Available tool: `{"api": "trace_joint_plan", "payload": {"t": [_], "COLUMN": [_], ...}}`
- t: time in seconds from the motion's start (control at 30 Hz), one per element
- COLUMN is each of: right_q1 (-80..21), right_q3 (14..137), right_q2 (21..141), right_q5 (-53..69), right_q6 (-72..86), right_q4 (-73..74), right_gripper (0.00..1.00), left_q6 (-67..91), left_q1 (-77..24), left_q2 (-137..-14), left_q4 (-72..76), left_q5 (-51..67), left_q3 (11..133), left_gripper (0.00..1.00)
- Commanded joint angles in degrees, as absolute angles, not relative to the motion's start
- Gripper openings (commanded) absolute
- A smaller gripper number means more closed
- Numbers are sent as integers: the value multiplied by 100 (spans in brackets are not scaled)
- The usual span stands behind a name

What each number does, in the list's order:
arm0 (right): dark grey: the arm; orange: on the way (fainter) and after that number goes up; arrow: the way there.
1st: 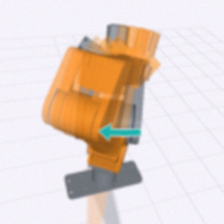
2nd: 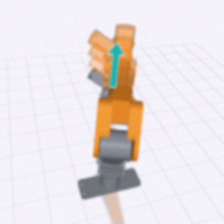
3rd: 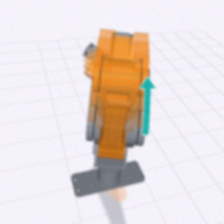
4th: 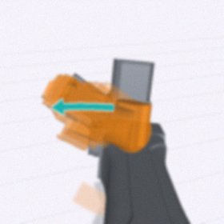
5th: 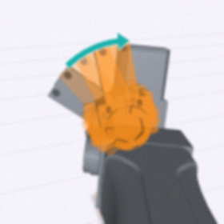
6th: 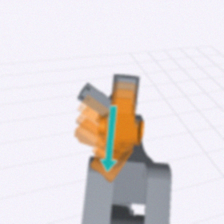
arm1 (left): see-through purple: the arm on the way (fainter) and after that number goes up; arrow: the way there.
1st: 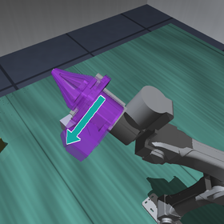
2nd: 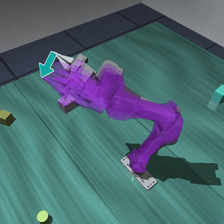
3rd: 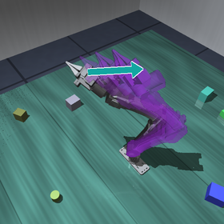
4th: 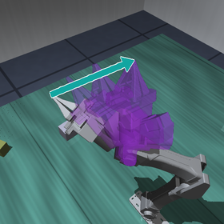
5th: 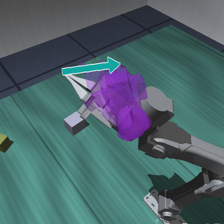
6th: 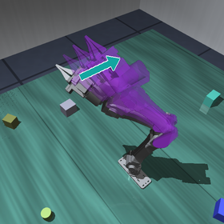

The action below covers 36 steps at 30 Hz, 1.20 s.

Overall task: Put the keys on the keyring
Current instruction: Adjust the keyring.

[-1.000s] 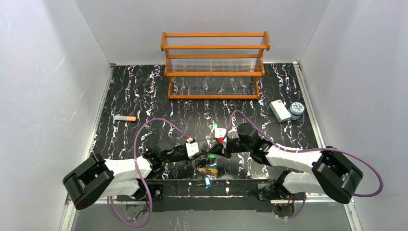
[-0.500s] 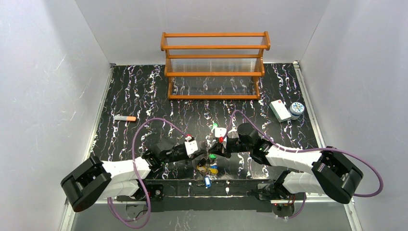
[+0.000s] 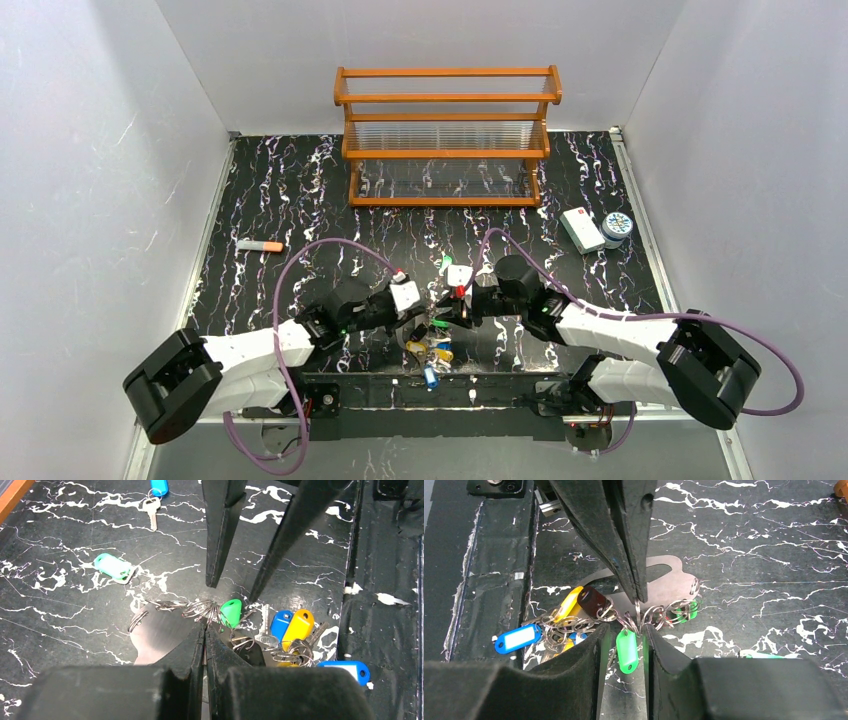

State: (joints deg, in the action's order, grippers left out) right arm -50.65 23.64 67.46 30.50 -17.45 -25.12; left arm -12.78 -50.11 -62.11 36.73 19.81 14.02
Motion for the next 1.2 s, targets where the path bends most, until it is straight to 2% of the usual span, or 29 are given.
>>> {"api": "trace_joint_plan", "payload": {"t": [0.0, 0.7, 1.03, 1.17], "right_q1": [-5098, -5159, -5157, -5155], "right_q3": [2689, 2852, 2866, 2879], "right_q2": [6727, 7416, 7362, 7473], "right_q5": [3065, 2863, 2893, 2964], "right_q6": [-1971, -1964, -2235, -2352], "right_q4": [-2444, -3077, -2760, -2655], "right_gripper": [39, 37, 37, 34], "left_q6": [-1378, -1455, -1499, -1527], "left_q1": [-5027, -5069, -5072, -5079], "left_q2": [-6336, -6802, -6803, -6777], "left_q4": [2791, 2404, 2404, 2432], "left_q5": [1815, 2132, 2188, 2252], "left_q3": [1999, 2469, 2468, 2487], "left_gripper": [0, 0, 0, 0]}}
